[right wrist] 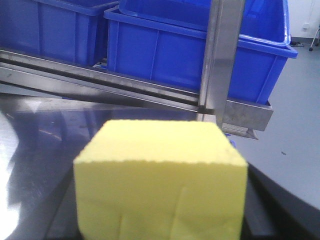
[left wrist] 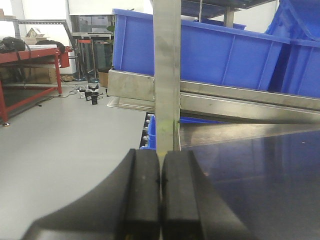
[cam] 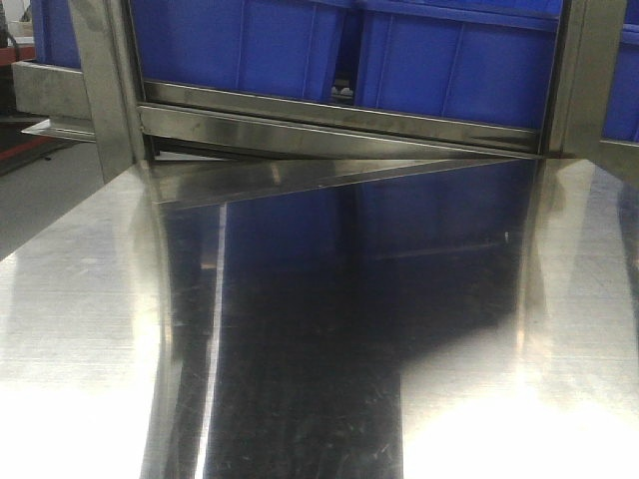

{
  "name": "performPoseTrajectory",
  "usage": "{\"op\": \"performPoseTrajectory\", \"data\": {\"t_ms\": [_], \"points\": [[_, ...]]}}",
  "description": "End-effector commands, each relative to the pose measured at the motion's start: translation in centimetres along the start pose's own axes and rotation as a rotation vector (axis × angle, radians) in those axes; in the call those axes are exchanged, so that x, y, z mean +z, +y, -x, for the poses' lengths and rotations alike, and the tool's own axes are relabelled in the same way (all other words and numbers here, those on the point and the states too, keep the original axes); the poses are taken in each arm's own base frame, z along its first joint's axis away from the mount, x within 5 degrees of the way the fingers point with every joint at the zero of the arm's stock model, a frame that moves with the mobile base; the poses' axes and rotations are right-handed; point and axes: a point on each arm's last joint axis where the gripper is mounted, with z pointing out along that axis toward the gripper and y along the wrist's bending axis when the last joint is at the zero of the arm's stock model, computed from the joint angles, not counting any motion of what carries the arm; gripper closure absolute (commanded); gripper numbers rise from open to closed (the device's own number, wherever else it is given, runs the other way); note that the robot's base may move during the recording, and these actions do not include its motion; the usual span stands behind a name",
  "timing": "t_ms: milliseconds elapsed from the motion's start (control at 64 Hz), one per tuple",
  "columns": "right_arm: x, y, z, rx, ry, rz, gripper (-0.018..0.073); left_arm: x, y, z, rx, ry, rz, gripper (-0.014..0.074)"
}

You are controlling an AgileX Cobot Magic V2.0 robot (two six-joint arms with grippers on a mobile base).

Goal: Place yellow foam block on left shelf second layer
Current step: 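Drive the base away from the table, turning toward the aisle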

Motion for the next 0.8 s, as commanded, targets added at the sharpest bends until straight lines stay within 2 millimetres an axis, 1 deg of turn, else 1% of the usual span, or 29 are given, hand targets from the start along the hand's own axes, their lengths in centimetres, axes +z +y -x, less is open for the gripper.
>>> {"op": "performPoseTrajectory", "data": {"t_ms": [0,781], "points": [[-0.09,0.06,1.74,-0.025,-0.106,0.001,0.0078,-0.13,-0.02,-0.04,-0.010,-0.075,-0.010,0.0472],[-0.08,0.06,1.72,-0.025,-0.104,0.001,0.0078,-0.13,-0.02,-0.04,-0.010,-0.075,-0.010,0.0472]]}}
